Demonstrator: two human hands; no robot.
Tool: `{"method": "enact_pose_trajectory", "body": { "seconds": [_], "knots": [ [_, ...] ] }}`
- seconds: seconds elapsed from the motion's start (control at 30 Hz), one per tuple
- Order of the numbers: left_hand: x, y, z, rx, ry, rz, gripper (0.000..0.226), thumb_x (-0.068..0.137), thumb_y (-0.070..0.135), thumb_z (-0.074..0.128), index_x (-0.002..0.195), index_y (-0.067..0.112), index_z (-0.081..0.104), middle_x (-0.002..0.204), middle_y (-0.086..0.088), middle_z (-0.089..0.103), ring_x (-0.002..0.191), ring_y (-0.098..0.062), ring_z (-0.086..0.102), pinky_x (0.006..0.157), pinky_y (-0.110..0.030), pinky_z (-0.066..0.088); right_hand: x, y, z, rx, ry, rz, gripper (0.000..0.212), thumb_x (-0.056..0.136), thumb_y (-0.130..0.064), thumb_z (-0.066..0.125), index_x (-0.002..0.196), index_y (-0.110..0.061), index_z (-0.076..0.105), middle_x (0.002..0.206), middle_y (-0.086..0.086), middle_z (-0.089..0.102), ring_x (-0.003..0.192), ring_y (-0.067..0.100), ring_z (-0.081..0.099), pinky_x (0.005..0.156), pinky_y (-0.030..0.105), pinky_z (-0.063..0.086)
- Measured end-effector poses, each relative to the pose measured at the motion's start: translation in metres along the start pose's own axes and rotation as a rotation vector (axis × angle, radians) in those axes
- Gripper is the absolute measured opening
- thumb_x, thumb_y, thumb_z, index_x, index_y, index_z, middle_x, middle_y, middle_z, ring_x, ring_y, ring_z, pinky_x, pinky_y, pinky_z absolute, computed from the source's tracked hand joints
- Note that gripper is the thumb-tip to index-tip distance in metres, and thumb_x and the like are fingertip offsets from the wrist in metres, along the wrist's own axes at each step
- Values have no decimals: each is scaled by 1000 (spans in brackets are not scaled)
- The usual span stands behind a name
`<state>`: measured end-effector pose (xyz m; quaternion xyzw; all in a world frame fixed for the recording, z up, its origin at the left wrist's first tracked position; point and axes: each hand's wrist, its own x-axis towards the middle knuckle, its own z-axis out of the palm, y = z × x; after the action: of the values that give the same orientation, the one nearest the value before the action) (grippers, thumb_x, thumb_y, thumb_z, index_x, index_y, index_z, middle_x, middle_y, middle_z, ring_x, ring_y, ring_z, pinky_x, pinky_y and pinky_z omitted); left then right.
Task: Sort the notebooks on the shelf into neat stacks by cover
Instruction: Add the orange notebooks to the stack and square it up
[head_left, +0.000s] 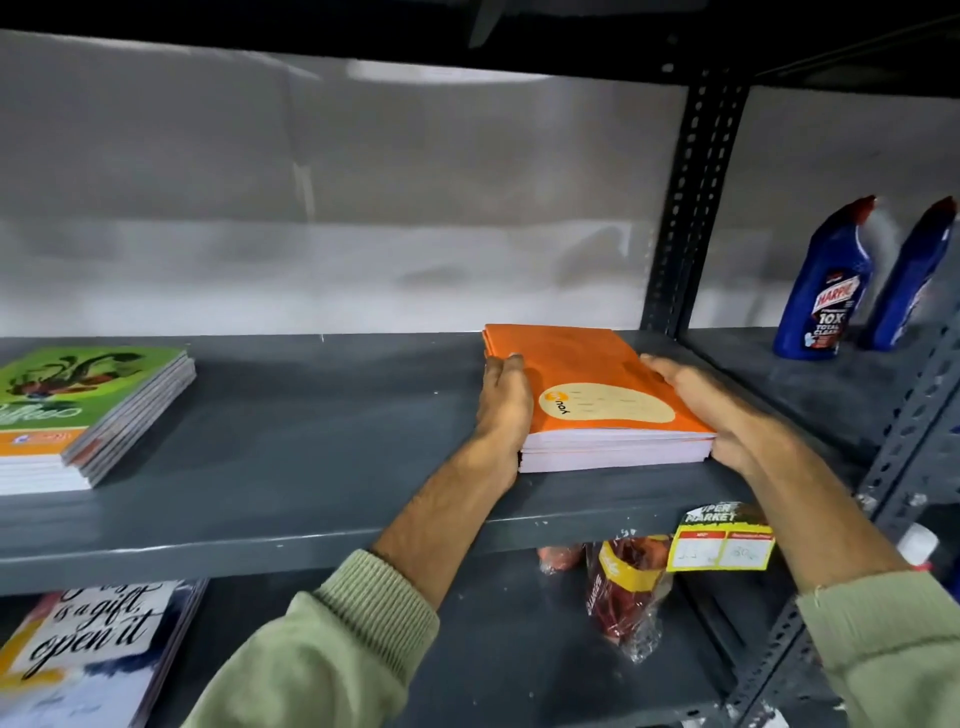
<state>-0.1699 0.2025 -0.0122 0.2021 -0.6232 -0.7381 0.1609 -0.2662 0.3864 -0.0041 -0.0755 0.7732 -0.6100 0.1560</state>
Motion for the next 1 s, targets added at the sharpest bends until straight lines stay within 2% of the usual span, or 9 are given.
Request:
{"method": "enact_pose_trajectory", "body": {
  "seconds": [0.17, 0.23, 0.33, 0.43, 0.5, 0.6, 0.67, 0.87, 1.0],
  "knots": [
    [-8, 11, -11, 47, -89, -1, 55, 98, 54, 31, 139, 23, 51, 120, -5, 73, 96, -21, 74, 64, -25, 59, -16, -11, -1, 71, -23, -80, 49, 96, -53, 46, 126, -17, 60, 124, 17, 65, 81, 18, 72, 75, 31, 54],
    [-22, 28, -37, 69, -61, 20, 59, 100, 56, 30, 144, 21, 46, 134, 7, 61, 113, -11, 62, 84, -23, 50, -22, -27, -1, 139, 59, -169, 76, 73, -76, 57, 125, -21, 57, 135, 18, 62, 95, 19, 68, 82, 29, 49],
    [-34, 57, -86, 161, 22, 168, 63, 102, 56, 29, 155, 23, 29, 155, 13, 36, 145, -11, 32, 113, -29, 24, -3, -41, -13, 230, 180, -360, 101, 15, -92, 66, 94, -30, 55, 76, -20, 76, 75, -10, 66, 79, 17, 42],
    [-36, 79, -153, 234, 138, 256, 56, 103, 52, 31, 151, 23, 39, 149, 10, 44, 145, -14, 33, 100, -24, 23, -36, -77, 52, 267, 186, -438, 54, 63, -79, 62, 95, -35, 55, 76, -29, 71, 90, -10, 57, 87, 12, 42],
    [-35, 91, -201, 237, 207, 288, 63, 97, 60, 37, 149, 24, 43, 153, 6, 45, 144, -15, 38, 104, -25, 23, -50, -94, 109, 296, 79, -486, 18, 101, -42, 42, 103, -32, 57, 100, -21, 69, 103, -4, 56, 104, 19, 40],
    [-31, 96, -272, 198, 305, 315, 91, 70, 78, 46, 144, 25, 50, 151, 6, 50, 139, -11, 45, 119, -37, 26, -53, -105, 196, 289, -71, -486, 29, 106, -28, 33, 125, -22, 54, 130, -2, 57, 123, 11, 53, 111, 25, 34],
    [-28, 97, -317, 212, 329, 322, 95, 65, 82, 45, 142, 26, 53, 149, 7, 52, 136, -10, 47, 118, -42, 30, -56, -111, 254, 278, -139, -476, 25, 105, -32, 37, 115, -26, 59, 127, -3, 59, 124, 13, 53, 109, 24, 35],
    [-42, 111, -423, 312, 387, 288, 91, 71, 80, 43, 144, 26, 50, 150, 9, 51, 135, -9, 47, 113, -33, 33, -69, -106, 402, 168, -282, -384, 71, 88, -60, 51, 149, -25, 43, 156, -7, 42, 142, 10, 39, 122, 39, 23],
    [-41, 106, -473, 375, 458, 190, 64, 94, 64, 41, 143, 24, 49, 141, 10, 49, 127, -15, 49, 107, -34, 33, -83, -92, 459, -18, -330, -359, 55, 98, -45, 52, 149, -28, 42, 147, -13, 48, 132, 10, 48, 109, 30, 34]
  ]
}}
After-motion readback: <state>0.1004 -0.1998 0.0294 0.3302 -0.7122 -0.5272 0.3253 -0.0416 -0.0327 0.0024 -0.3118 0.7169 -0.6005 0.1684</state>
